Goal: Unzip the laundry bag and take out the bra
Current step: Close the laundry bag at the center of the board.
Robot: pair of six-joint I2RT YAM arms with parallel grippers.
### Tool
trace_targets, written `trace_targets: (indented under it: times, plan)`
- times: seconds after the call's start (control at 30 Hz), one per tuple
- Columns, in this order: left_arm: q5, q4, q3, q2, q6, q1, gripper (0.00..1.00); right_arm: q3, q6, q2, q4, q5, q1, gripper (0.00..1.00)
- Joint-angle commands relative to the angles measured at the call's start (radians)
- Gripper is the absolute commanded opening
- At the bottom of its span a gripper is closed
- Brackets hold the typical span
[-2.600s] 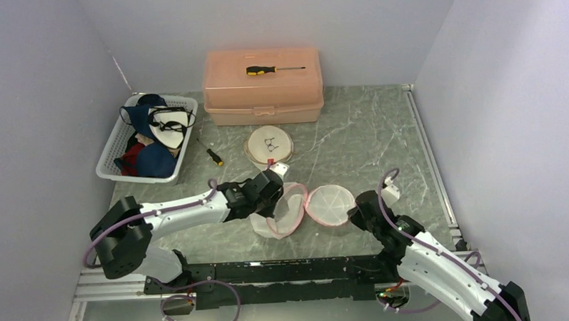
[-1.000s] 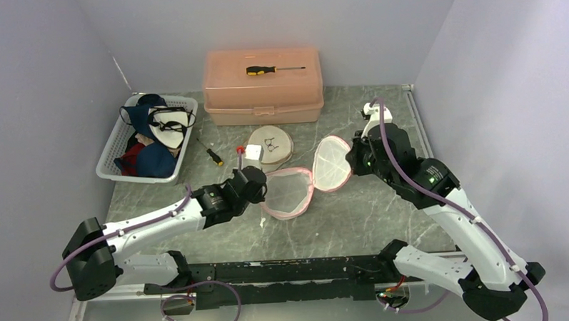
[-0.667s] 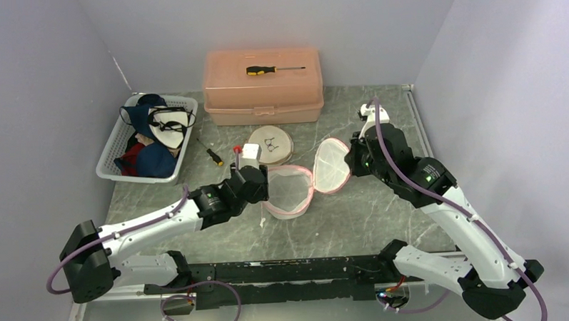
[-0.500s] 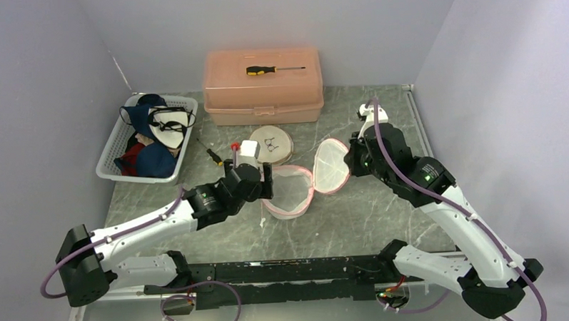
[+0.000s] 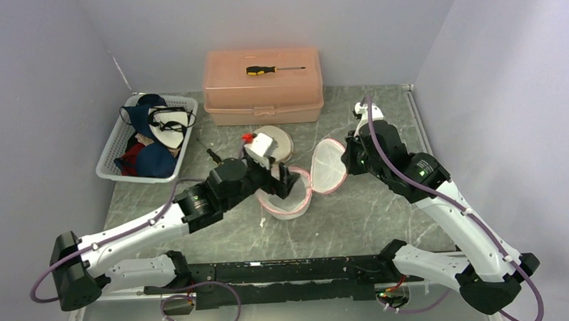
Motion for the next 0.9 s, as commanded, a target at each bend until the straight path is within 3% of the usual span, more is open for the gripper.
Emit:
trace_targets:
  times: [0.0, 0.07, 0.3, 0.4, 0.5, 0.6, 0.87]
  plan:
    - [0.097, 0.104, 0.084, 0.082, 0.261, -0.137, 0.93, 0.052, 0.012, -0.010, 0.025, 0.014, 0.006, 0.00]
    - [0.011, 0.117, 0.121, 0.137, 0.388, -0.216, 0.93, 0.057, 0.017, -0.013, 0.019, 0.025, 0.007, 0.00]
    - [-0.204, 0.123, 0.292, 0.339, 0.572, -0.373, 0.93, 0.058, 0.038, -0.008, 0.006, 0.060, 0.007, 0.00]
    - [-0.410, 0.145, 0.369, 0.459, 0.634, -0.407, 0.93, 0.059, 0.054, -0.006, 0.009, 0.058, 0.007, 0.00]
    - [-0.481, 0.230, 0.384, 0.527, 0.677, -0.418, 0.92, 0.060, 0.069, -0.005, 0.017, 0.043, 0.006, 0.00]
    - [-0.536, 0.287, 0.397, 0.583, 0.705, -0.417, 0.83, 0.068, 0.079, -0.002, 0.018, 0.029, 0.007, 0.00]
    - [-0.631, 0.437, 0.393, 0.644, 0.773, -0.417, 0.45, 0.059, 0.093, -0.009, 0.026, 0.004, 0.006, 0.00]
